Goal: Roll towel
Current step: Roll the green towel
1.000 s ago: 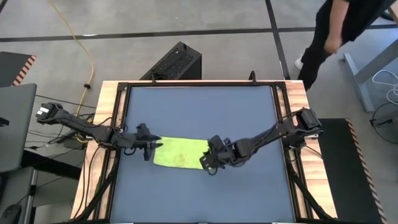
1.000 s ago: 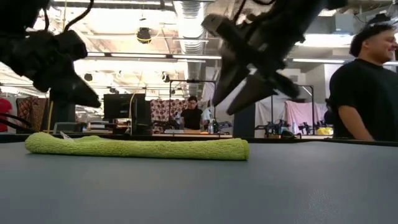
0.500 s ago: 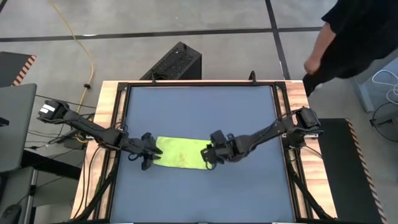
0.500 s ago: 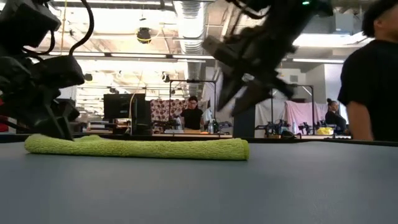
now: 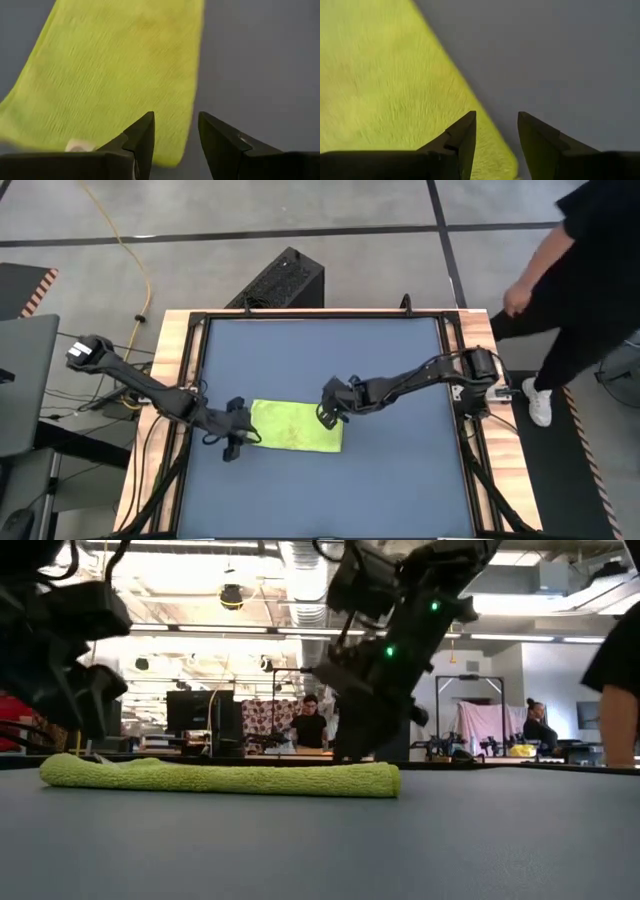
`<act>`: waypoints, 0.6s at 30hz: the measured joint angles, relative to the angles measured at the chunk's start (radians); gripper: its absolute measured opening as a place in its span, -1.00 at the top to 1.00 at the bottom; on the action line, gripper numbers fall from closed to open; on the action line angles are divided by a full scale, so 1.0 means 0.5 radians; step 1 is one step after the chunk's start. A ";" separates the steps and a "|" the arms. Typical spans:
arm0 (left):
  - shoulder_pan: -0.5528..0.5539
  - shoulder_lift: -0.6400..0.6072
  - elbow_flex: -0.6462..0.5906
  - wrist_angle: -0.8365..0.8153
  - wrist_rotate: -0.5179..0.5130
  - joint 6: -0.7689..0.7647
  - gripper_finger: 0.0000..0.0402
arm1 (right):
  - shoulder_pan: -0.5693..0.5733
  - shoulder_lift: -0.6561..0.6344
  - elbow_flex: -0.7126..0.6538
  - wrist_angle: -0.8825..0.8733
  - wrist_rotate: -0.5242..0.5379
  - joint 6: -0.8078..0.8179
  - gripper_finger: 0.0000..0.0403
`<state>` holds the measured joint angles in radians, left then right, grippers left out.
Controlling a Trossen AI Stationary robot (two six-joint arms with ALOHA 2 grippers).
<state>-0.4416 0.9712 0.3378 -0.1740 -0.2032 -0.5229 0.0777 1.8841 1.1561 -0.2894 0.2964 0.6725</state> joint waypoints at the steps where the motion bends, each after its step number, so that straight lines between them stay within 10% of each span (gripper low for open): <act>1: -0.017 0.029 0.001 -0.005 -0.031 -0.048 0.31 | 0.009 0.030 0.000 0.000 -0.021 -0.017 0.15; 18: 0.107 0.329 0.005 -0.196 -0.248 -0.085 0.31 | 0.406 0.012 -0.001 -0.303 -0.089 0.502 0.16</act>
<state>-0.3879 1.1358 0.3401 -0.2720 -0.3269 -0.5655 0.2810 1.8902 1.1557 -0.4411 0.2517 0.9237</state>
